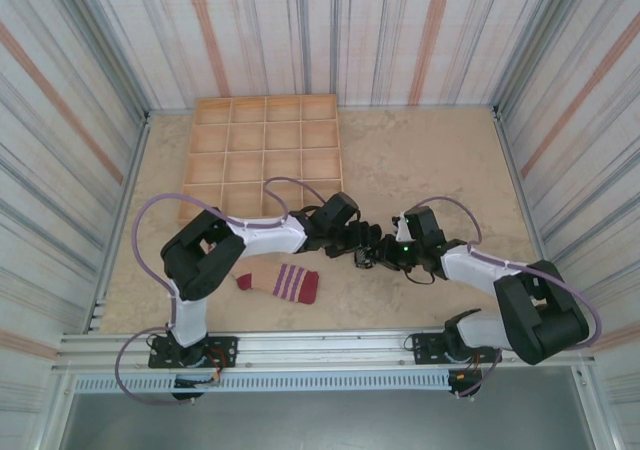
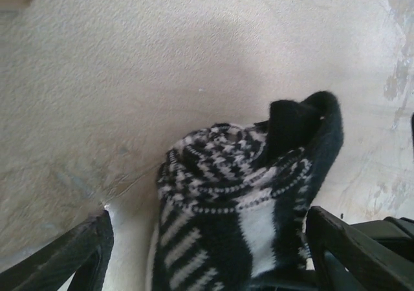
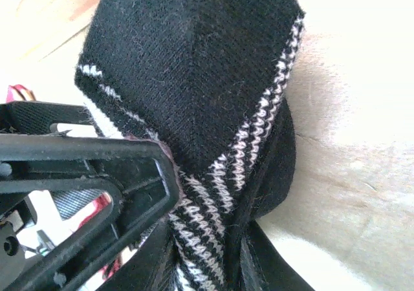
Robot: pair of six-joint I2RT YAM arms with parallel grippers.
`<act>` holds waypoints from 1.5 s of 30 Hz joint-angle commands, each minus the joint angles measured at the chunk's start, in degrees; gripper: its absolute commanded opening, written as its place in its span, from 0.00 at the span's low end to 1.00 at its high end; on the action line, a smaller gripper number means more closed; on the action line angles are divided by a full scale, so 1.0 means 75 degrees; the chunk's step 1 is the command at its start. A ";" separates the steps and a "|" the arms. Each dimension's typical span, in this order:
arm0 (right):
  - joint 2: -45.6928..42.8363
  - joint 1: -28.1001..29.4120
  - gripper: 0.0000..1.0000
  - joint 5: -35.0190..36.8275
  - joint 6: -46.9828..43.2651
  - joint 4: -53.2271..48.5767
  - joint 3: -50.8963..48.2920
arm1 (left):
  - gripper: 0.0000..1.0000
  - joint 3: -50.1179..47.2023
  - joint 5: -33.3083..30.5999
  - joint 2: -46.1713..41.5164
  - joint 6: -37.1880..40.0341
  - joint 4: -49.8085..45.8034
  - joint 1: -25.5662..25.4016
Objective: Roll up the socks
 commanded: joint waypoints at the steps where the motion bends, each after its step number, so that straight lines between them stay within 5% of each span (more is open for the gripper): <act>1: -0.0210 0.0033 0.00 0.0576 -0.0388 -0.1424 0.0273 | 0.81 -0.0303 0.0089 -0.0359 -0.0141 -0.0476 0.0144; 15: 0.0088 0.0089 0.00 0.0224 -0.0858 -0.2784 0.3055 | 0.85 -0.0768 -0.0284 -0.2896 0.0725 -0.1890 0.1076; 28: 0.3298 0.0640 0.00 -0.0212 -0.0883 -0.2580 0.6116 | 0.85 -0.2353 -0.0099 -0.5016 0.0502 -0.3197 0.2421; 45: 0.5863 0.1087 0.00 -0.0406 0.0556 -0.2409 0.7511 | 0.85 -0.3440 0.0062 -0.6342 0.0529 -0.3575 0.3272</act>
